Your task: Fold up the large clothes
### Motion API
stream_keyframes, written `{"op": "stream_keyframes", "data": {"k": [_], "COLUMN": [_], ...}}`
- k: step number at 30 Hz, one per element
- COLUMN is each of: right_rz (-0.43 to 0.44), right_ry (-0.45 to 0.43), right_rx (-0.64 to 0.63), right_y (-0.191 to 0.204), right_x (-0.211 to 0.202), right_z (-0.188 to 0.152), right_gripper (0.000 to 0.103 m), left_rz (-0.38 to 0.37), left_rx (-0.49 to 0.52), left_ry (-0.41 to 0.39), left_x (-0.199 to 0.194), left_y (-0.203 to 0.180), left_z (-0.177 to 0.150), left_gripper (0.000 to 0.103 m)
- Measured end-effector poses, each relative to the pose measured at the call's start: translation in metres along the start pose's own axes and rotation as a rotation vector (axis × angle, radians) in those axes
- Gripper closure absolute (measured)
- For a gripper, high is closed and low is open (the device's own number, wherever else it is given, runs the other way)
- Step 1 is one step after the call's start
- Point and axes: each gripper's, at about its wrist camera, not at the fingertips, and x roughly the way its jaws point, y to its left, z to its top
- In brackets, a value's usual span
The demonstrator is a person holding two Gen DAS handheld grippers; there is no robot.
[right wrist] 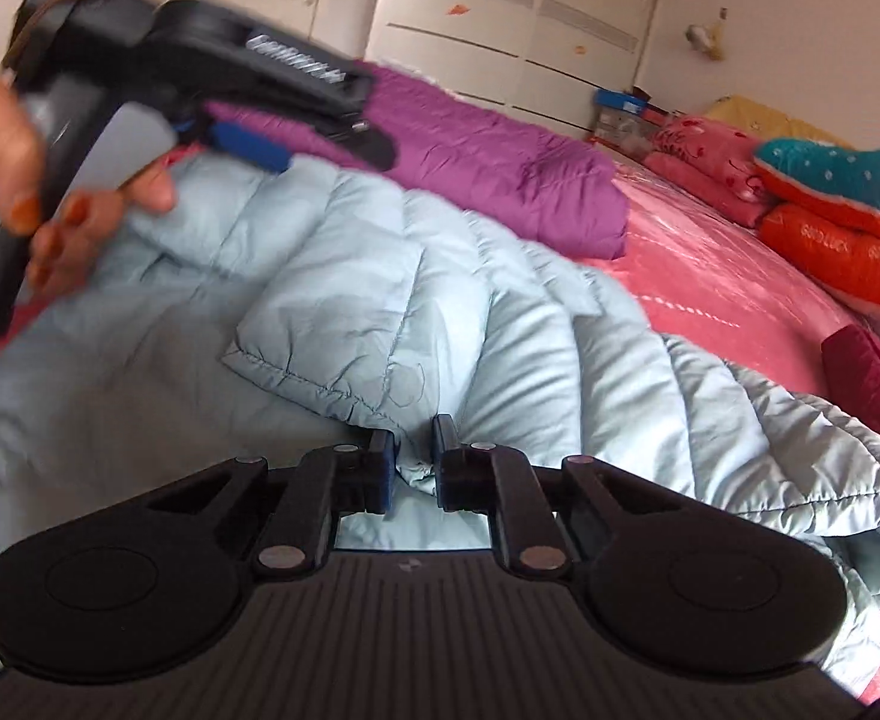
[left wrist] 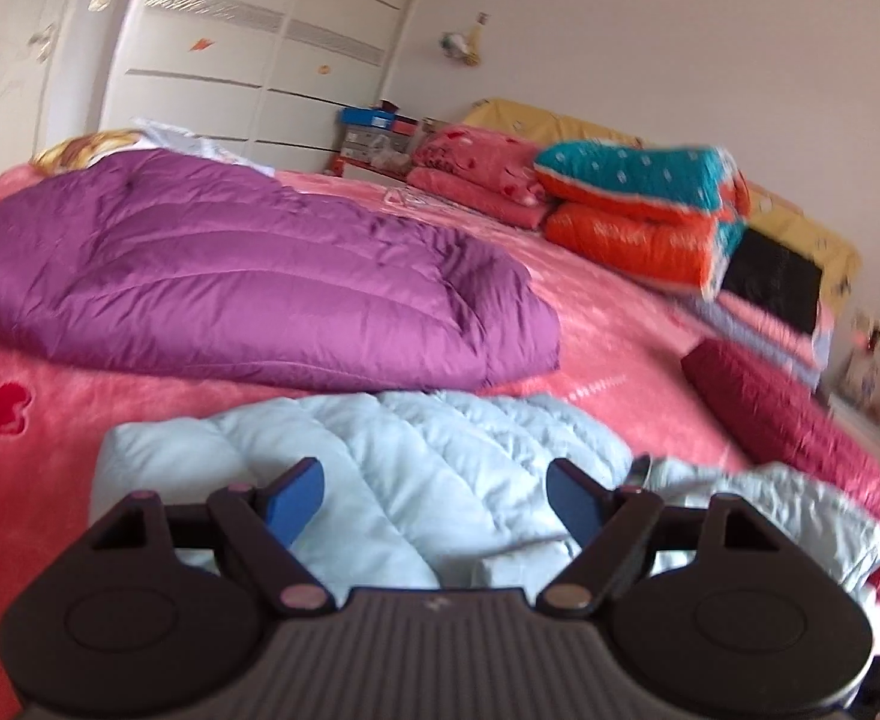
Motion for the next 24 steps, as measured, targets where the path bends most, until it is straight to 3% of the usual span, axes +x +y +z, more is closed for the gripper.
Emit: {"op": "stream_keyframes", "data": {"k": [3,6,8,10,17,21,24], "right_rz": [0.015,0.032,0.045,0.064,0.033,-0.034,-0.036], "right_ry": [-0.008,-0.017,-0.039,-0.062,-0.134,-0.132,-0.146], "right_rx": [0.022,0.046,0.066,0.094,0.168,0.247,0.335], "right_y": [-0.006,-0.014,-0.017,-0.024,-0.045,-0.065,-0.081], "right_x": [0.001,-0.003,-0.011,-0.018,-0.045,-0.031,-0.022], "right_z": [0.002,-0.002,-0.003,-0.004,-0.01,-0.018,-0.017], "right_gripper": [0.082,0.064,0.028,0.011,0.004,0.002,0.002], "left_rz": [0.011,0.026,0.039,0.047,0.071,0.067,0.108], "left_rx": [0.078,0.137,0.172,0.196,0.29,0.289,0.324], "left_ry": [0.021,0.034,0.039,0.046,0.084,0.084,0.079], "left_x": [0.007,0.012,0.015,0.018,0.028,0.024,0.022], "left_y": [-0.012,-0.02,-0.025,-0.028,-0.045,-0.053,-0.064], "left_z": [-0.006,-0.009,-0.011,-0.012,-0.025,-0.021,-0.016], "left_gripper": [0.022,0.022,0.022,0.022,0.022,0.022,0.022]}}
